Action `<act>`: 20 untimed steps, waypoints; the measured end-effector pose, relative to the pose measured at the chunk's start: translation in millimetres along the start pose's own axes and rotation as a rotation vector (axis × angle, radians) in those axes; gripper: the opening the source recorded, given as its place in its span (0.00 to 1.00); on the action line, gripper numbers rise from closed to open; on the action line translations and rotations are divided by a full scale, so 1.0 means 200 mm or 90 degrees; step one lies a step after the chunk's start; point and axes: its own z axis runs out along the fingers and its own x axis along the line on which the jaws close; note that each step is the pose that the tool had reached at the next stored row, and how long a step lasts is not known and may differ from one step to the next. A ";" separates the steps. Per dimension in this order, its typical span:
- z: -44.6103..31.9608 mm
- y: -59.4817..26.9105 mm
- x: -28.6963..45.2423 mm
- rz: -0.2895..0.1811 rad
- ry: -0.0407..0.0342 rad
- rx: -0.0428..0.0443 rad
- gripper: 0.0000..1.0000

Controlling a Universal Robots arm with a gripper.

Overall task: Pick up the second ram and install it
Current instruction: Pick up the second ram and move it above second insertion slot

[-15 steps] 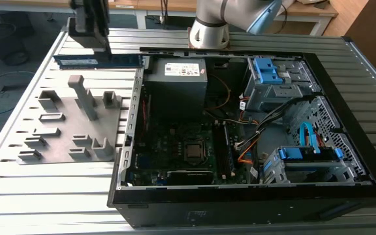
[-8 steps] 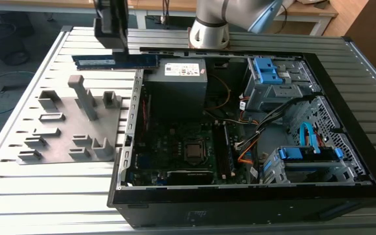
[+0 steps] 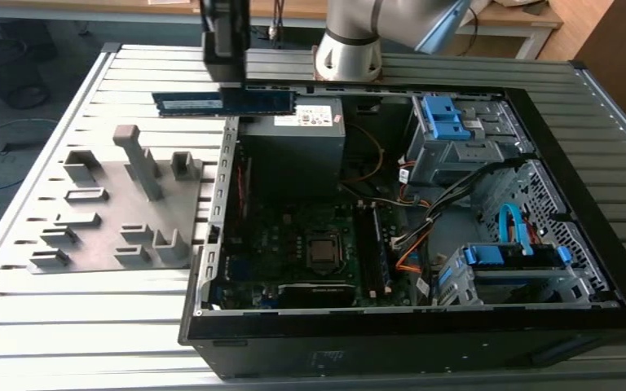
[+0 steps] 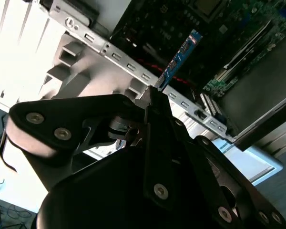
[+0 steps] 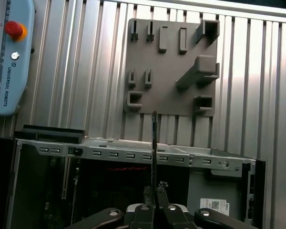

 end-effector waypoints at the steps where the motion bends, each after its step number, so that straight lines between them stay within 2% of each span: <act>1: -0.001 -0.018 0.001 0.000 0.0000 -0.0002 0.13; 10: -0.013 -0.211 0.015 0.000 -0.0002 -0.0027 0.13; 20: -0.023 -0.392 0.029 0.000 -0.0004 -0.0051 0.13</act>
